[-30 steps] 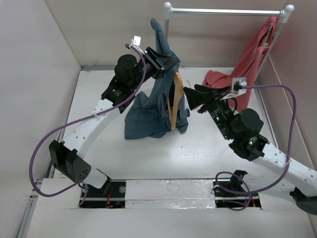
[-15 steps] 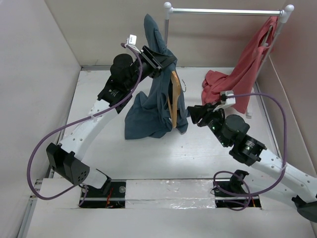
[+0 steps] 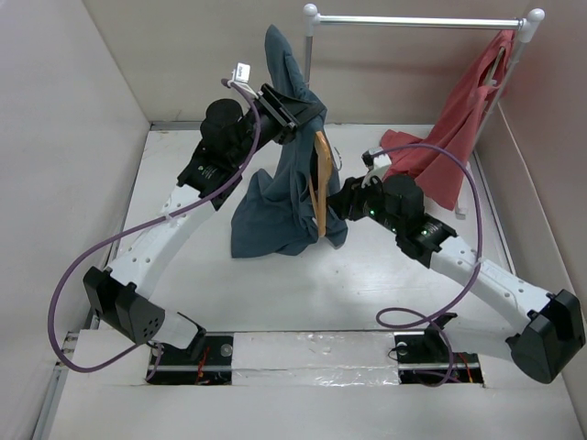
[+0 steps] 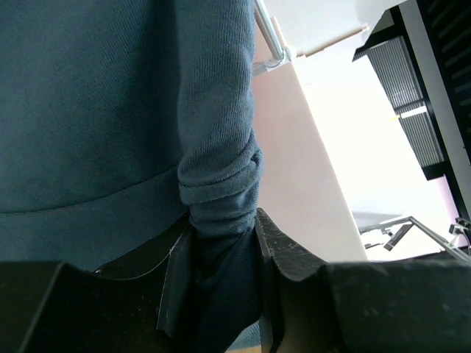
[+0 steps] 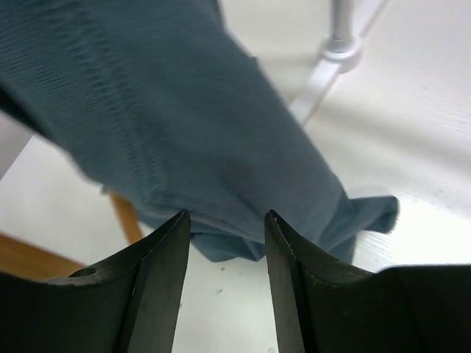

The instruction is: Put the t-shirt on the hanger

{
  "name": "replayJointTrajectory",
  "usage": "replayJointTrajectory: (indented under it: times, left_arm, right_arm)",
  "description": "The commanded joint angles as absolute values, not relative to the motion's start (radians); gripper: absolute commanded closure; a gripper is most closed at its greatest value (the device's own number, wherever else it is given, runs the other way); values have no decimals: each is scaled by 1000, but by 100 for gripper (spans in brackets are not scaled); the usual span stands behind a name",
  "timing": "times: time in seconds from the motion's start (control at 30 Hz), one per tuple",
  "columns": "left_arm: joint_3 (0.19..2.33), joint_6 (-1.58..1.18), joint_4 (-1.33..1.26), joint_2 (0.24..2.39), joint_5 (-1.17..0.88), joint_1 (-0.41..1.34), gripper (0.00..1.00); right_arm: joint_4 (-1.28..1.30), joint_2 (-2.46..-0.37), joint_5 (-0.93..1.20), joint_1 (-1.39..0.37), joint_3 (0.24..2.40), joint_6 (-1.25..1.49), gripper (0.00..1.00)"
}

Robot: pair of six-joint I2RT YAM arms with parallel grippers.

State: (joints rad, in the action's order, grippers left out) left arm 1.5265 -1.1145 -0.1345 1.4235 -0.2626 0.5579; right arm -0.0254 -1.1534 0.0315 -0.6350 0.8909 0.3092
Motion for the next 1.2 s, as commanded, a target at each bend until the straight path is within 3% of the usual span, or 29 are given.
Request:
replayJointTrajectory:
  times: [0.0, 0.23, 0.47, 0.53, 0.7, 1.17]
  left_arm:
    - [1586, -1132, -233, 1362, -279, 548, 100]
    - [1597, -1140, -233, 1379, -293, 548, 100]
    - [1621, -1150, -241, 1393, -319, 548, 100]
    - [1626, -1155, -242, 1396, -322, 548, 100]
    - [1626, -1192, -281, 1399, -351, 525, 100]
    - [1758, -1447, -621, 1526, -385, 380, 100]
  right_arm:
    - [-40, -1128, 175, -632, 947, 253, 50]
    - [35, -1163, 229, -632, 982, 241, 49]
    - [-58, -1212, 126, -643, 1015, 239, 49]
    - [-71, -1235, 77, -653, 1031, 239, 53]
    - [-107, -1250, 48, -653, 1014, 273, 98]
    - [41, -1103, 6, -755, 747, 425, 100]
